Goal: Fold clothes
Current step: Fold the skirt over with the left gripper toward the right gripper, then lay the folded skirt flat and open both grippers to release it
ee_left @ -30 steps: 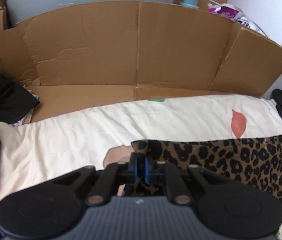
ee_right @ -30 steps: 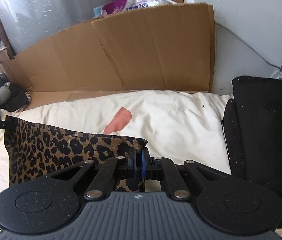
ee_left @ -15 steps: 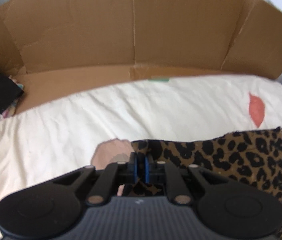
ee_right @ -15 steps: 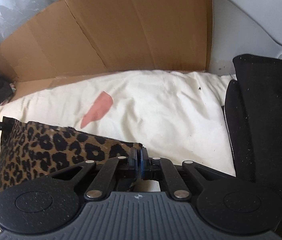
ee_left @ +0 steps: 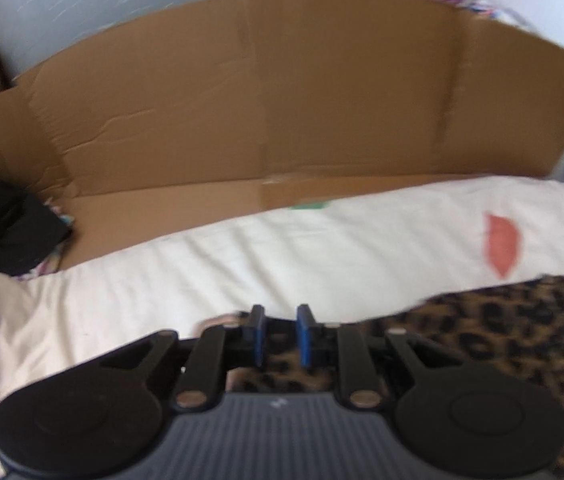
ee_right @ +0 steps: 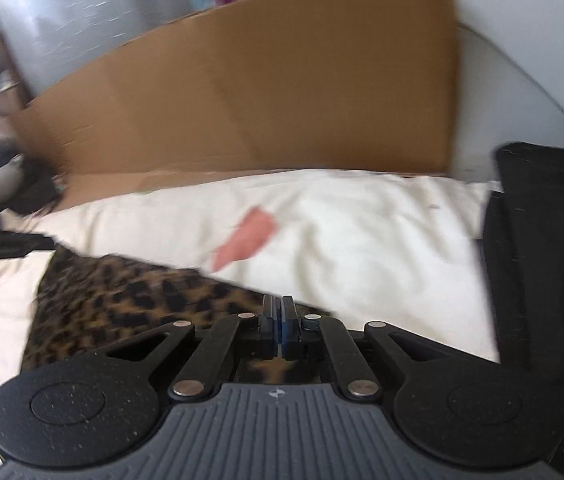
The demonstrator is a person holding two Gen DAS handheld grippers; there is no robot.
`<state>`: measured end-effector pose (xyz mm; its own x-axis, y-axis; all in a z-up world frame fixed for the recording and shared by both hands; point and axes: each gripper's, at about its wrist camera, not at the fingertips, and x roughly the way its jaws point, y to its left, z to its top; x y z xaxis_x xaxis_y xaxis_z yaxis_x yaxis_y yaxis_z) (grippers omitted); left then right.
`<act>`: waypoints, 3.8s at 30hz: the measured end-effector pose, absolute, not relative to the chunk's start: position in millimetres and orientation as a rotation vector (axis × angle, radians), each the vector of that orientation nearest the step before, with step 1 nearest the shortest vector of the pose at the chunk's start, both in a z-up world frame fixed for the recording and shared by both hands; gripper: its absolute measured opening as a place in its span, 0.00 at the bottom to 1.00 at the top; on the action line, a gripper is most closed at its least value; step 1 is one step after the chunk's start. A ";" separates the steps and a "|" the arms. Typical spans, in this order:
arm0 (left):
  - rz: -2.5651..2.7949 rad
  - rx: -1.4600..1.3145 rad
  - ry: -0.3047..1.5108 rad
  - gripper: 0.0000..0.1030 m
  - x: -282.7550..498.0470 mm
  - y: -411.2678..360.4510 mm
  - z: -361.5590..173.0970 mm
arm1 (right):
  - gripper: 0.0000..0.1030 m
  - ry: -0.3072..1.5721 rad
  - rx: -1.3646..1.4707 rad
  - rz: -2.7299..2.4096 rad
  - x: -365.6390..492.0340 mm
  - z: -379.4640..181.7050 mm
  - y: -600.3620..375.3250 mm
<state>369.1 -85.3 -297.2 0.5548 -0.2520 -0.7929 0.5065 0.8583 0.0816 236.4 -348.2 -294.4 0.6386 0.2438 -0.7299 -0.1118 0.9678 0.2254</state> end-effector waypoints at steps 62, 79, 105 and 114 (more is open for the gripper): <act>-0.682 0.157 0.925 0.80 319.8 -138.7 -286.8 | 0.58 0.850 0.023 0.350 264.1 -300.3 -265.5; -0.716 0.246 0.950 0.81 270.5 -123.9 -300.9 | 0.73 0.833 0.040 0.369 210.1 -301.1 -267.8; -0.652 0.236 1.011 0.81 240.5 -88.5 -310.5 | 0.49 0.960 0.247 0.317 168.3 -329.5 -285.1; -0.644 0.238 1.023 0.80 238.0 -89.2 -312.6 | 0.30 0.983 0.295 0.310 163.4 -334.4 -287.5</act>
<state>238.0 -89.2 -312.6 0.3578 -0.3856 -0.8505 0.6000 0.7928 -0.1071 163.4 -287.5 -334.4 0.5175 0.3854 -0.7640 -0.1217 0.9169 0.3801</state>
